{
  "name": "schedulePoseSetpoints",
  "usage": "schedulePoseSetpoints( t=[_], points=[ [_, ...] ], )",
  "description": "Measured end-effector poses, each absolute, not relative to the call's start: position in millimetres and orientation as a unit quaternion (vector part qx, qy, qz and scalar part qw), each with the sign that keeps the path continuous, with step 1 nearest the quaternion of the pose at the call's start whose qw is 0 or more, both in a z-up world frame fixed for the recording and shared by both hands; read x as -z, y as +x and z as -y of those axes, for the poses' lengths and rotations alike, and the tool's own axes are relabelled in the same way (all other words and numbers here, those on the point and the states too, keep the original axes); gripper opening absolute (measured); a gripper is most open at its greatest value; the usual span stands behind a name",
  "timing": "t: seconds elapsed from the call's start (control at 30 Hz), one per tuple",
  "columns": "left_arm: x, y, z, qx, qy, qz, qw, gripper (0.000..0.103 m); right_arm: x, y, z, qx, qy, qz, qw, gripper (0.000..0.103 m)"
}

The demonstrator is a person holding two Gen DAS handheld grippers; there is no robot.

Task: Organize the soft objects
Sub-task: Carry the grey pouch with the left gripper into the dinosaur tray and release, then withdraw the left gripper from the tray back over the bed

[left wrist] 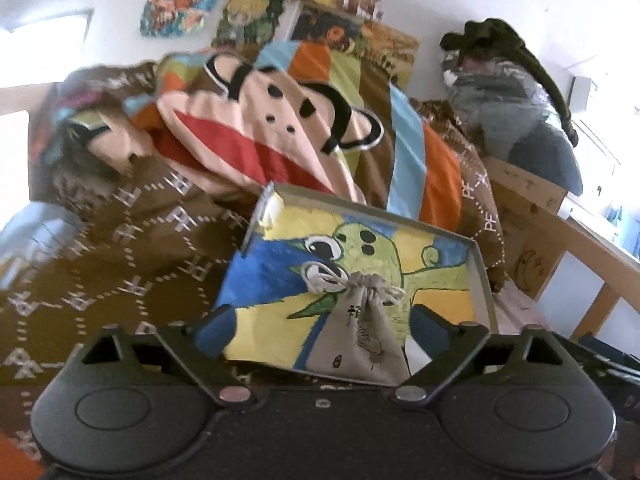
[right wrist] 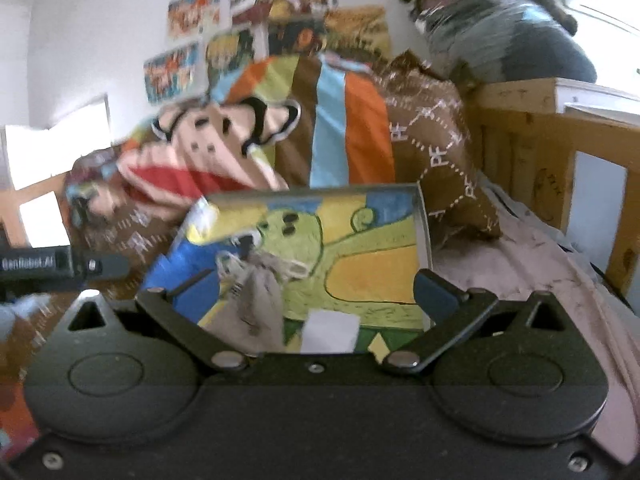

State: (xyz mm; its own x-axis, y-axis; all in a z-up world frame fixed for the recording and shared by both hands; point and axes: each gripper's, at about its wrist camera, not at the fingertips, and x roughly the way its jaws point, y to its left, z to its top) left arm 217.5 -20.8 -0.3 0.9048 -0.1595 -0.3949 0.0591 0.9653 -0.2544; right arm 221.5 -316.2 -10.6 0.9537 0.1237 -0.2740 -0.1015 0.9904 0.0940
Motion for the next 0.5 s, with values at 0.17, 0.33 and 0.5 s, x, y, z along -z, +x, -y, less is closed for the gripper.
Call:
schedulePoseSetpoints(
  t=[0.17, 0.33, 0.5],
  points=[
    [-13, 169, 11, 0.058, -0.105, -0.190, 0.974, 0.102, 6, 167, 317, -0.044, 0.060, -0.122, 0.990, 0.103],
    [-23, 126, 8, 0.064, -0.091, -0.185, 0.976, 0.102, -2, 120, 318, -0.038, 0.086, -0.106, 0.990, 0.103],
    [-25, 90, 8, 0.074, -0.074, -0.194, 0.975, 0.102, -6, 72, 311, -0.025, 0.090, -0.111, 0.989, 0.103]
  ],
)
